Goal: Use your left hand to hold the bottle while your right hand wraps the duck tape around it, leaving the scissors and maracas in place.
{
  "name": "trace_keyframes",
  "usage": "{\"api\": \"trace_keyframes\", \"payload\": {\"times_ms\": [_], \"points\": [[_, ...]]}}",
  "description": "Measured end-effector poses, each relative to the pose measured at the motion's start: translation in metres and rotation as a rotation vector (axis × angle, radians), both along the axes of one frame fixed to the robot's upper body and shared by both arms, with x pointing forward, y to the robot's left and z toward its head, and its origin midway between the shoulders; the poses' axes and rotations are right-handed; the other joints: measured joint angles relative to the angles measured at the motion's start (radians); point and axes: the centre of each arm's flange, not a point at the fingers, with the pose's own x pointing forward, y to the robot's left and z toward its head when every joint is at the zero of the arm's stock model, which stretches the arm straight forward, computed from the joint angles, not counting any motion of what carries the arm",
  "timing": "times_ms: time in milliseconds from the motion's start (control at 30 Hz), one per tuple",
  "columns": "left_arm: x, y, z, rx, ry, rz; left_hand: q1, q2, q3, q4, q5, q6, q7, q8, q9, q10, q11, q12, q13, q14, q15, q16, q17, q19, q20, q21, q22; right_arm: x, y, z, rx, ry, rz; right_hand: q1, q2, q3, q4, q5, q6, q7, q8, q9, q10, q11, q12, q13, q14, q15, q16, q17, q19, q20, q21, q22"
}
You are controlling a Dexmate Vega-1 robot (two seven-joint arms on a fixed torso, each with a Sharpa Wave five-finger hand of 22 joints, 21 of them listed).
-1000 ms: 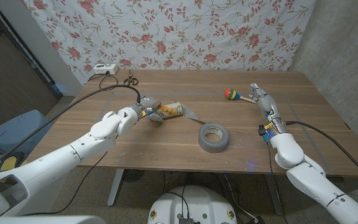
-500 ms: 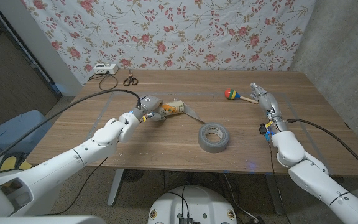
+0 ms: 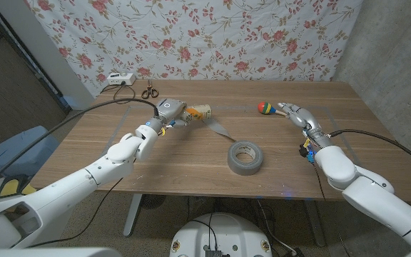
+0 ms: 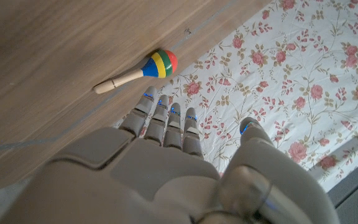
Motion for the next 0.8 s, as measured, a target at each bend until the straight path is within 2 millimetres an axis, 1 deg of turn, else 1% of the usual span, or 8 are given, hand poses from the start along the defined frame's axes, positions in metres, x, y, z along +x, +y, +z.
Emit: {"api": "trace_keyframes", "payload": {"times_ms": [267,333,367,400,533,567,733,800], "points": [[-0.005,0.003,0.009,-0.038,-0.064,-0.025,0.001,-0.001,0.0,0.0,0.0,0.0,0.0,0.007,0.011,-0.002,-0.002,0.01,0.021,0.007,-0.007,-0.008,0.009,-0.011,0.0,0.01,-0.002,-0.015,0.023,0.007,-0.197,0.143,-0.044,0.028,-0.001,0.007,-0.022,-0.007,0.011,-0.003,0.0,0.005,0.009,-0.006,0.0,0.0,0.007,-0.007,0.002,0.003,0.008,0.001,0.0,0.003],[-0.006,0.003,0.01,-0.047,-0.074,-0.035,0.001,-0.001,0.0,0.0,0.0,0.001,-0.001,0.01,0.015,-0.002,-0.002,0.011,0.027,0.007,-0.007,-0.008,0.013,-0.012,0.002,0.018,-0.002,-0.022,0.034,0.015,-0.226,0.126,-0.021,0.036,0.001,0.009,-0.026,-0.007,0.011,-0.003,0.0,0.005,0.009,-0.006,0.0,0.0,0.007,-0.007,0.002,0.006,0.01,0.004,0.0,0.003],[-0.007,0.004,0.01,-0.053,-0.077,-0.037,0.001,-0.001,0.0,0.0,0.0,0.001,-0.001,0.012,0.016,-0.002,-0.002,0.011,0.028,0.007,-0.007,-0.008,0.014,-0.015,-0.001,0.018,-0.002,-0.02,0.029,0.008,-0.246,0.177,-0.055,0.037,0.0,0.007,-0.028,-0.007,0.011,-0.003,0.0,0.005,0.008,-0.006,0.0,0.0,0.007,-0.007,0.002,0.007,0.01,0.004,0.0,0.003],[-0.007,0.004,0.011,-0.06,-0.083,-0.043,0.001,-0.001,0.0,0.0,0.0,0.001,-0.001,0.014,0.016,-0.002,-0.002,0.011,0.031,0.007,-0.007,-0.008,0.014,-0.016,-0.002,0.018,-0.002,-0.024,0.037,0.013,-0.264,0.163,-0.038,0.044,-0.007,0.007,-0.032,-0.007,0.011,-0.003,0.0,0.005,0.002,-0.012,0.0,0.0,0.007,-0.007,0.002,0.007,0.01,0.004,0.0,0.003],[-0.009,0.005,0.013,-0.082,-0.098,-0.059,0.001,-0.001,0.0,0.0,0.0,0.001,-0.001,0.016,0.022,-0.004,-0.004,0.016,0.041,0.007,-0.007,-0.008,0.018,-0.018,-0.004,0.029,-0.007,-0.028,0.043,0.011,-0.333,0.228,-0.071,0.067,-0.01,0.014,-0.047,-0.011,0.011,-0.003,0.0,0.005,-0.008,-0.022,-0.004,0.005,-0.007,-0.016,-0.006,0.007,0.01,0.004,0.0,0.003],[-0.01,0.006,0.014,-0.088,-0.101,-0.061,0.001,-0.001,0.0,0.0,0.0,0.001,-0.001,0.016,0.024,-0.005,-0.006,0.018,0.042,0.007,-0.007,-0.012,0.021,-0.02,-0.001,0.032,-0.007,-0.026,0.036,0.003,-0.357,0.291,-0.117,0.067,-0.009,0.014,-0.047,-0.011,0.011,-0.003,0.0,0.005,-0.008,-0.022,-0.006,0.005,-0.01,-0.016,-0.006,0.007,0.01,0.004,0.0,0.003],[-0.012,0.008,0.017,-0.111,-0.115,-0.075,0.006,-0.006,0.002,-0.002,0.0,0.001,-0.002,0.016,0.025,-0.007,-0.007,0.018,0.043,0.007,-0.007,-0.015,0.027,-0.027,-0.002,0.039,-0.007,-0.033,0.048,0.005,-0.421,0.324,-0.133,0.089,-0.007,0.021,-0.06,-0.011,0.011,-0.003,0.0,0.005,-0.008,-0.022,-0.007,0.005,-0.01,-0.016,-0.006,0.009,0.018,-0.004,0.0,0.003],[-0.013,0.008,0.018,-0.118,-0.119,-0.082,0.006,-0.006,0.002,-0.002,0.0,0.001,-0.002,0.021,0.025,-0.007,-0.008,0.019,0.047,0.007,-0.007,-0.015,0.028,-0.027,-0.002,0.04,-0.011,-0.034,0.046,0.001,-0.459,0.372,-0.188,0.109,-0.004,0.027,-0.066,-0.011,0.011,-0.003,0.0,0.005,-0.008,-0.022,-0.007,0.005,-0.016,-0.022,-0.008,0.012,0.018,-0.004,0.0,0.003]]}}
